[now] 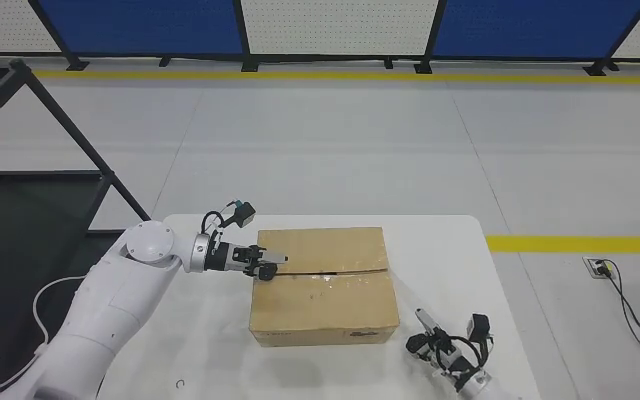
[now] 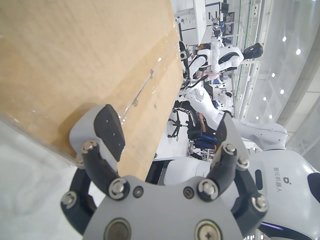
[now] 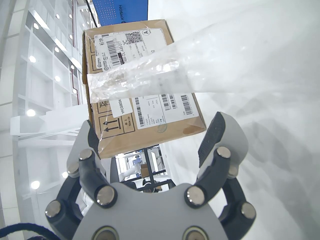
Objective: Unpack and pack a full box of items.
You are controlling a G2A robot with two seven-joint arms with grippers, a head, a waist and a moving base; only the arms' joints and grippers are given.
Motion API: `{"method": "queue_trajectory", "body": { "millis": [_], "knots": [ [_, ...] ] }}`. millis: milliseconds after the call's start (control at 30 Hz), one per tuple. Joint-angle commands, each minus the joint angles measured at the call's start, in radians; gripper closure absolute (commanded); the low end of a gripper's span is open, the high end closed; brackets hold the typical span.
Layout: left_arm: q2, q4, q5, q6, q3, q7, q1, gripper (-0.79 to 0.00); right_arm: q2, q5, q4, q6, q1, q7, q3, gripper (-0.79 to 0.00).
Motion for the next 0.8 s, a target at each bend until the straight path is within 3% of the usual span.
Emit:
{"method": "queue_trajectory", "body": {
  "millis": [0,500,767],
  "knots": [
    [0.000,0.000,0.000,0.000,0.000,0.000,0.000,-0.785,-0.006,0.011,0.023,-0.014,0.013,-0.021,-0.015,-0.785],
    [0.000,0.000,0.000,0.000,0.000,0.000,0.000,-0.785,-0.043,0.019,0.136,-0.161,0.108,-0.214,-0.029,-0.785],
    [0.000,0.000,0.000,0.000,0.000,0.000,0.000,-0.785,-0.038,-0.011,0.054,-0.190,0.106,-0.264,0.057,-0.785]
  ]
}}
